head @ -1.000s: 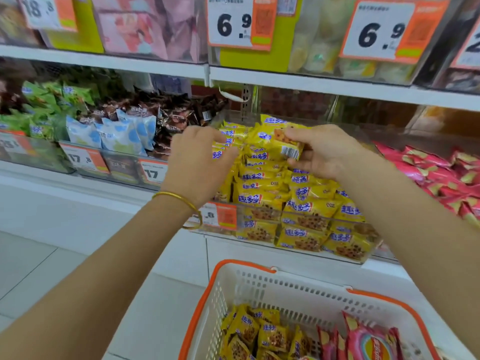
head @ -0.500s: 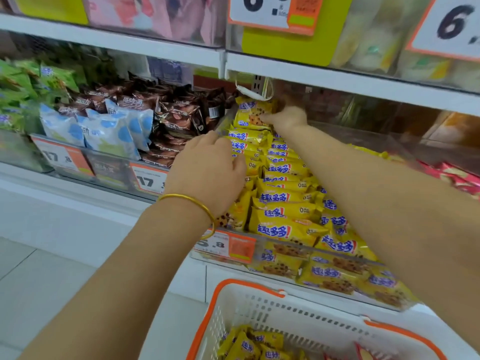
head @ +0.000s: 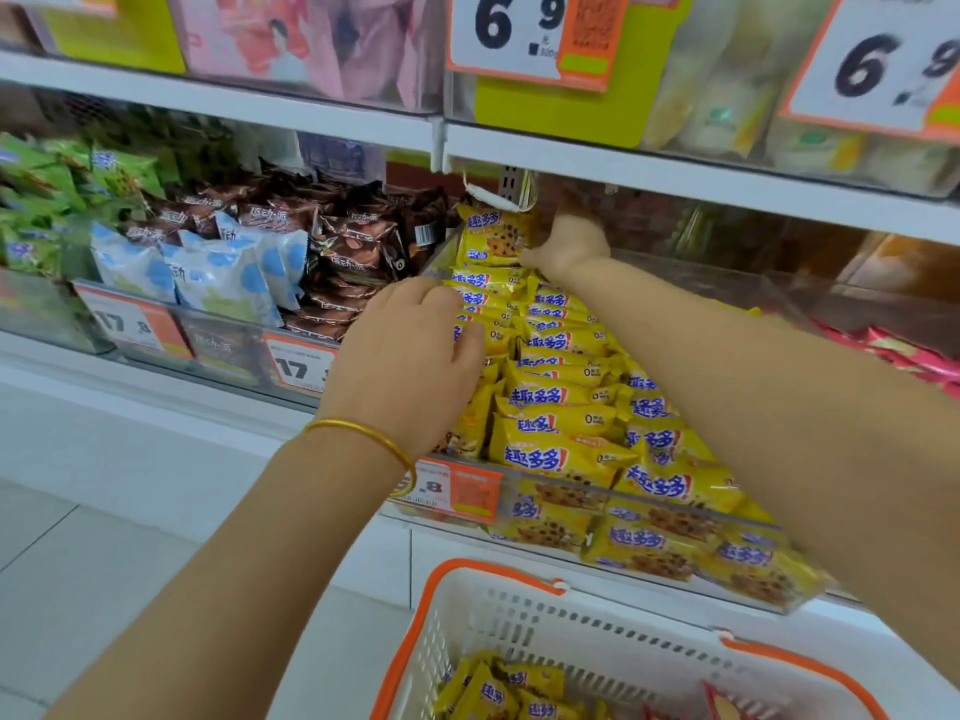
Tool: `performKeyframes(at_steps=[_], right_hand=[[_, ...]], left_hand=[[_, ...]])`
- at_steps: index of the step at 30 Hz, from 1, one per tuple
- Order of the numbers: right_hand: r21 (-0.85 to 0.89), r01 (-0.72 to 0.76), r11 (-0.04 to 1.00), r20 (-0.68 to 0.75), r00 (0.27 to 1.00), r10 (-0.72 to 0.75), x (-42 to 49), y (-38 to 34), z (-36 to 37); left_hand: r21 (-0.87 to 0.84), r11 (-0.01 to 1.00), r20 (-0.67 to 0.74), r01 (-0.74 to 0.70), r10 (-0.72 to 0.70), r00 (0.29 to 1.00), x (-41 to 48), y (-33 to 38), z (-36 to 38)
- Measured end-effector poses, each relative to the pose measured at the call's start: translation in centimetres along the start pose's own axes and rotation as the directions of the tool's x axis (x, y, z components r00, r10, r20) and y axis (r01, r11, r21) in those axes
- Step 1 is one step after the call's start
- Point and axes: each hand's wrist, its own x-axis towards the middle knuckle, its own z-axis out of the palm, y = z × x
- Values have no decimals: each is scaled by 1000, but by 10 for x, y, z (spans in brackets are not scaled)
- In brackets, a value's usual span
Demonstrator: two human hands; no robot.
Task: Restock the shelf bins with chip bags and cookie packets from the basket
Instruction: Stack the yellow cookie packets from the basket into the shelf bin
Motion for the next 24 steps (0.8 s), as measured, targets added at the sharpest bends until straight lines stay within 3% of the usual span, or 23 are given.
performKeyframes(at_steps=[3,8,10,12,15,17,20,24], right_hand=[[43,17,999,73,997,-20,-28,5,-28],[345,157,925,109,973,-206,-158,35,-88],[481,181,858,189,934,-303,-225,47,-97],[551,99,829,346,877,-334,-274,63,-81],[362,20,932,619,742,-256,-315,95,-15],[182,40,982,723,672,-161,-325,128,47],[-3,60,998,742,670,-38,-333,171,124],[-128,26,991,729,680,76,-342,211,184]], left_hand=[[9,990,-83,-137,138,987,-18,9,-4],[17,935,-145,-355,353,924,-76,46,-15],[-14,920,-62,-391,389,919,-104,50,-10],[-14,924,115,-383,382,917,-134,47,4],[24,929,421,-368,325,847,-174,39,30],[56,933,555,-356,268,788,-190,37,43],[72,956,604,-286,187,775,-197,37,52],[153,953,650,-262,103,753,-199,34,60]])
